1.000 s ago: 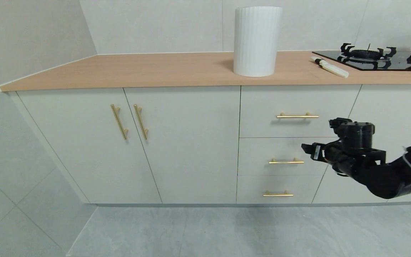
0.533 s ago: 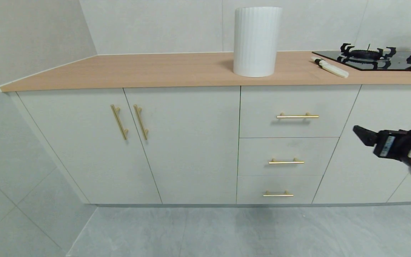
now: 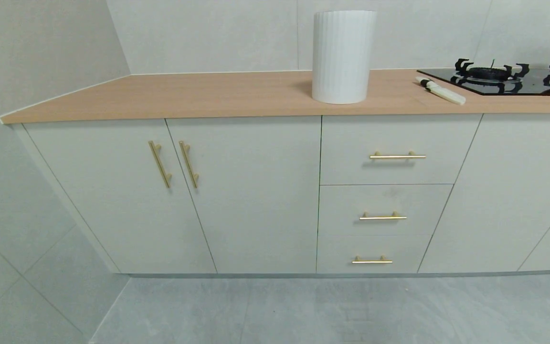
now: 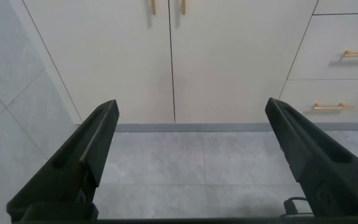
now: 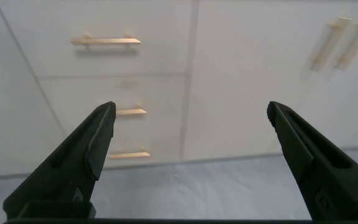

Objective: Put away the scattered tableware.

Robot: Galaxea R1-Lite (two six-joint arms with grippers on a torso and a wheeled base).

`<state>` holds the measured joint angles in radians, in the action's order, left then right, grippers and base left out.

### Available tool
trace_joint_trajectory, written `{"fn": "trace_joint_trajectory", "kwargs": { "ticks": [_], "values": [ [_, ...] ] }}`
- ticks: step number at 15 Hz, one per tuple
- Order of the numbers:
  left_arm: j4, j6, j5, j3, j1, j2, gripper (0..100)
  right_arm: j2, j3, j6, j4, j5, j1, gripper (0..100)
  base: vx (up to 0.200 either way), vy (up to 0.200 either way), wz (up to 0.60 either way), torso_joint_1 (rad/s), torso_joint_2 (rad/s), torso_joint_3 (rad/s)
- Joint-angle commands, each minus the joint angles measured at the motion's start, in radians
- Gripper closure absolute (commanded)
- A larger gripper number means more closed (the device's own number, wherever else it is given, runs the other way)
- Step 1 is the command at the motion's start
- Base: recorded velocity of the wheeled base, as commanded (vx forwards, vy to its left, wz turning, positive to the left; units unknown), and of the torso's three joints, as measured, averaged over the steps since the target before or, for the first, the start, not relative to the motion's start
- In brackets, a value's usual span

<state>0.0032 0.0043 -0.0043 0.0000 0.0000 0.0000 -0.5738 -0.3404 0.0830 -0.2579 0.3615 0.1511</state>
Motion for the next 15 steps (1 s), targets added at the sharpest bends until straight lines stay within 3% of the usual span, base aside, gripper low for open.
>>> {"fn": "trace_joint_trajectory", "kwargs": {
  "ticks": [1, 5, 8, 11, 15],
  "values": [
    [0.000, 0.000, 0.000, 0.000, 0.000, 0.002, 0, 0.350, 0.020, 0.035, 0.201, -0.012, -0.090, 0, 0.000, 0.000, 0.00, 0.000, 0.00, 0.000],
    [0.000, 0.000, 0.000, 0.000, 0.000, 0.002, 0, 0.574, 0.023, 0.050, 0.362, -0.093, -0.148, 0, 0.000, 0.000, 0.00, 0.000, 0.00, 0.000],
    [0.000, 0.000, 0.000, 0.000, 0.000, 0.002, 0, 0.574, 0.058, 0.018, 0.325, -0.107, -0.150, 0, 0.000, 0.000, 0.00, 0.000, 0.00, 0.000],
    [0.000, 0.000, 0.000, 0.000, 0.000, 0.002, 0, 0.574, 0.236, -0.074, 0.221, -0.303, -0.150, 0, 0.000, 0.000, 0.00, 0.000, 0.00, 0.000],
    [0.000, 0.000, 0.000, 0.000, 0.000, 0.002, 0, 0.574, 0.340, -0.080, 0.201, -0.349, -0.150, 0, 0.000, 0.000, 0.00, 0.000, 0.00, 0.000]
  ]
}}
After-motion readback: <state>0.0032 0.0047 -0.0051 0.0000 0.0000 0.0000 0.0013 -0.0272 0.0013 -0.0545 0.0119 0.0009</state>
